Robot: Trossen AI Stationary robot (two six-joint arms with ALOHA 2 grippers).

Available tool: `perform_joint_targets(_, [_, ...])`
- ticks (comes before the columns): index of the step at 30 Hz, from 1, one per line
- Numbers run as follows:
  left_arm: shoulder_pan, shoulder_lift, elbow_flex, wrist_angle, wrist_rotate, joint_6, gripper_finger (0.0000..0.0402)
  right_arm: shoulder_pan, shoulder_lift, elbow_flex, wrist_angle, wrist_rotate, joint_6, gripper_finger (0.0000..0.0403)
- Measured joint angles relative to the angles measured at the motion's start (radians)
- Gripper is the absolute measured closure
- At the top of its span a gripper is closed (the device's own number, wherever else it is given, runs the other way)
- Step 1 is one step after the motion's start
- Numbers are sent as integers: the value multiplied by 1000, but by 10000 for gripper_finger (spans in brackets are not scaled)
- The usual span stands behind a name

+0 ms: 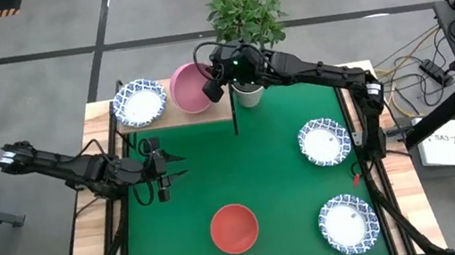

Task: Place and stack bowls onto a shelf
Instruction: Stack the pink bowl on top of the blue bowl on the shelf

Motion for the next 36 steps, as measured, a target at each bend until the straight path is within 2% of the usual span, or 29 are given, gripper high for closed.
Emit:
perform_joint_targets(4, [0,0,0,0,0,2,247,0,0,0,2,46,6,391])
perform_joint_targets(17, [0,0,0,0,0,1,247,0,-3,0,26,48,-13,322])
perform_joint_targets(23, [0,0,0,0,0,1,247,2,-14,4,30,47,-68,304])
perform_joint_targets(32, [0,0,0,-1,0,-2,247,96,-24,2,27,37,-241,328])
perform_joint_targets(36, [0,0,0,0,0,-4,247,170,-32,-22,16,-18,-258,349])
